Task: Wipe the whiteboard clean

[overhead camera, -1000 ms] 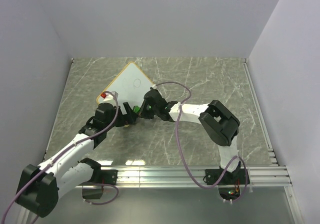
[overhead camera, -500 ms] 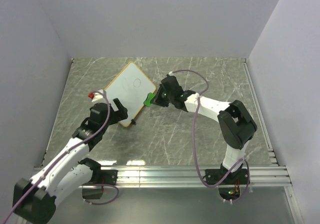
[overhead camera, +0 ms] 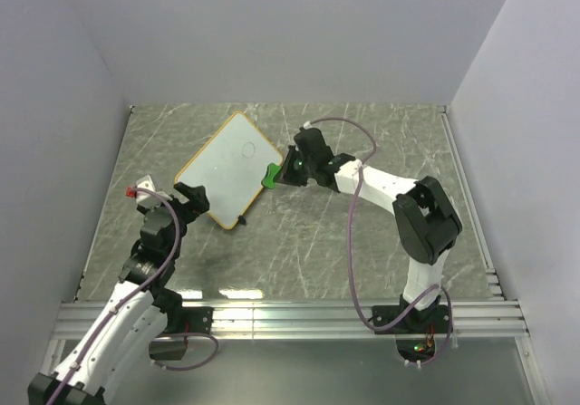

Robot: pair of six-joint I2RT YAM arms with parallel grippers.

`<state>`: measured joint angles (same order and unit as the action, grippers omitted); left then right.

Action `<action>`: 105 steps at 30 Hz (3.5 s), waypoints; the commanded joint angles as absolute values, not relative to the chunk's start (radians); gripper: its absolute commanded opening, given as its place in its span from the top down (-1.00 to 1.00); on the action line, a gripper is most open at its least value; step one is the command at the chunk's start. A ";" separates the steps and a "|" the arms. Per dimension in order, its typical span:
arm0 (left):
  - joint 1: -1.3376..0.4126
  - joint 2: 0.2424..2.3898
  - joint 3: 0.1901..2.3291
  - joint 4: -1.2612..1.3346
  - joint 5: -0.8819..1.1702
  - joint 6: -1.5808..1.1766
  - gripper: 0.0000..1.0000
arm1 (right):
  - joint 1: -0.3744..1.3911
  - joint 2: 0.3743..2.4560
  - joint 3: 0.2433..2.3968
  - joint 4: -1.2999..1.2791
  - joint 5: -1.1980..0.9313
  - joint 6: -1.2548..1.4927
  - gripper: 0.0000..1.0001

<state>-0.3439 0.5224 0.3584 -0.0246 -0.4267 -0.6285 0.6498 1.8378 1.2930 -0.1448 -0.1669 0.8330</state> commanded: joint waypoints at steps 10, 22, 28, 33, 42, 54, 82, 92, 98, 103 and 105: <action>-0.058 0.563 0.111 0.537 -0.008 -0.842 -0.58 | 0.588 1.922 1.529 -0.164 -0.274 0.769 1.00; -0.057 0.906 0.008 1.037 0.121 -0.890 -0.54 | 0.568 2.049 1.742 -0.147 -0.393 0.755 1.00; -0.057 1.100 0.061 1.149 0.163 -0.865 -0.44 | 0.566 2.140 1.842 -0.121 -0.449 0.791 1.00; -0.057 1.238 0.083 1.262 0.213 -0.862 -0.06 | 0.572 2.172 1.865 -0.057 -0.495 0.834 1.00; -0.057 1.391 0.159 1.304 0.333 -0.828 0.88 | 0.620 2.269 1.986 -0.071 -0.517 0.827 1.00; -0.058 1.424 0.184 1.215 0.359 -0.746 0.99 | 0.644 2.373 2.120 -0.116 -0.459 0.847 1.00; -0.057 1.465 0.233 1.158 0.425 -0.715 0.99 | 0.666 2.053 1.668 -0.333 -0.377 0.640 0.64; -0.057 1.474 0.242 1.141 0.459 -0.710 0.99 | 0.626 1.816 1.574 -0.468 -0.052 0.420 -0.99; -0.057 1.488 0.252 1.144 0.472 -0.710 0.99 | 0.620 1.925 1.660 -0.425 -0.092 0.410 -0.99; -0.057 1.488 0.259 1.137 0.479 -0.709 0.99 | 0.618 2.040 1.764 -0.417 -0.095 0.356 -0.99; -0.057 1.491 0.258 1.138 0.480 -0.707 0.99 | 0.620 2.078 1.824 -0.419 -0.103 0.336 -0.99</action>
